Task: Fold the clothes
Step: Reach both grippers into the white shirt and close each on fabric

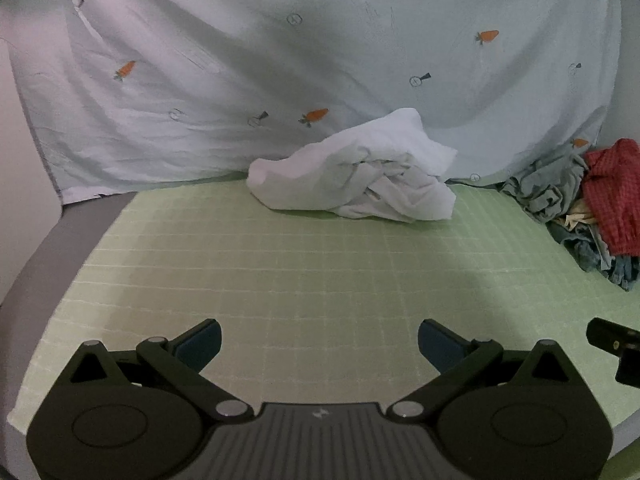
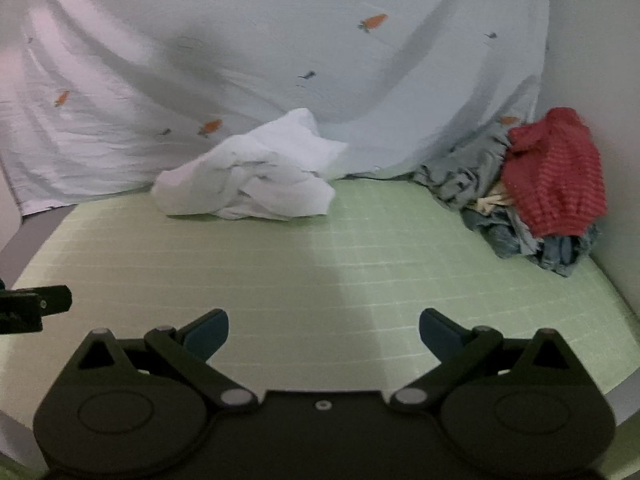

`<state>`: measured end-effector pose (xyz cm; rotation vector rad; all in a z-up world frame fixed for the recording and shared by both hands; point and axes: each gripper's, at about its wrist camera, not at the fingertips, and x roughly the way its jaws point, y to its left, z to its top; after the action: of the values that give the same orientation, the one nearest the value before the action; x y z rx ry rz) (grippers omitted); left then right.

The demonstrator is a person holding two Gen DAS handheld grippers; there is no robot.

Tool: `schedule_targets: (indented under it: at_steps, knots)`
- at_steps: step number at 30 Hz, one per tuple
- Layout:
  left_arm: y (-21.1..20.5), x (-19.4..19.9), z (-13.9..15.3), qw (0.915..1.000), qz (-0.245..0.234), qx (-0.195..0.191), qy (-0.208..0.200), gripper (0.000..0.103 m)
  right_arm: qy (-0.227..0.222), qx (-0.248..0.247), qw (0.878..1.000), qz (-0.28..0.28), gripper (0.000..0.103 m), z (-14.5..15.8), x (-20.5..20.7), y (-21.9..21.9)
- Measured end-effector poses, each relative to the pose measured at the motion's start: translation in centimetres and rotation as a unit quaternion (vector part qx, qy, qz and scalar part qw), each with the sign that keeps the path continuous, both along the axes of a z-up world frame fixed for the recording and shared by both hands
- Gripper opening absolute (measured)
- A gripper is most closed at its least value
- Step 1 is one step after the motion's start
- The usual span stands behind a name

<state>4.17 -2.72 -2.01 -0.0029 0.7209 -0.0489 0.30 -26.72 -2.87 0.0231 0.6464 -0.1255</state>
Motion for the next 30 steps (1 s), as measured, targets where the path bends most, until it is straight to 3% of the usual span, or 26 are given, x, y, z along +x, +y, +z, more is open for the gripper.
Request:
schedule_targets:
  at_steps: [8,15,21,27,30]
  knots:
    - [-1.3,6.7,0.6,0.9995,0.03,-0.001,0.014,0.103,0.012,-0.003,1.0,-0.018,0.103,-0.1,7.0,-3.9]
    - [0.9,13.6,0.5,0.996,0.084,-0.003,0.033,0.103,0.008,0.001,1.0,0.002,0.103,-0.6,16.8,-5.9]
    - [3.8,20.4,-1.4,0.9946,0.082,0.002,0.064,0.102,0.015,0.023,1.0,0.002,0.098,-2.8,26.2,-5.5]
    - [6.4,29.6,-4.9,0.9944,0.068,-0.033,0.074,0.097,0.012,0.06,0.998,-0.033,0.097,-6.1,35.2,-4.3]
    - [8.1,34.0,-6.9,0.9886,0.09,-0.101,0.066,0.093,0.024,0.1,0.993,-0.05,0.089,-8.4,39.2,-4.4]
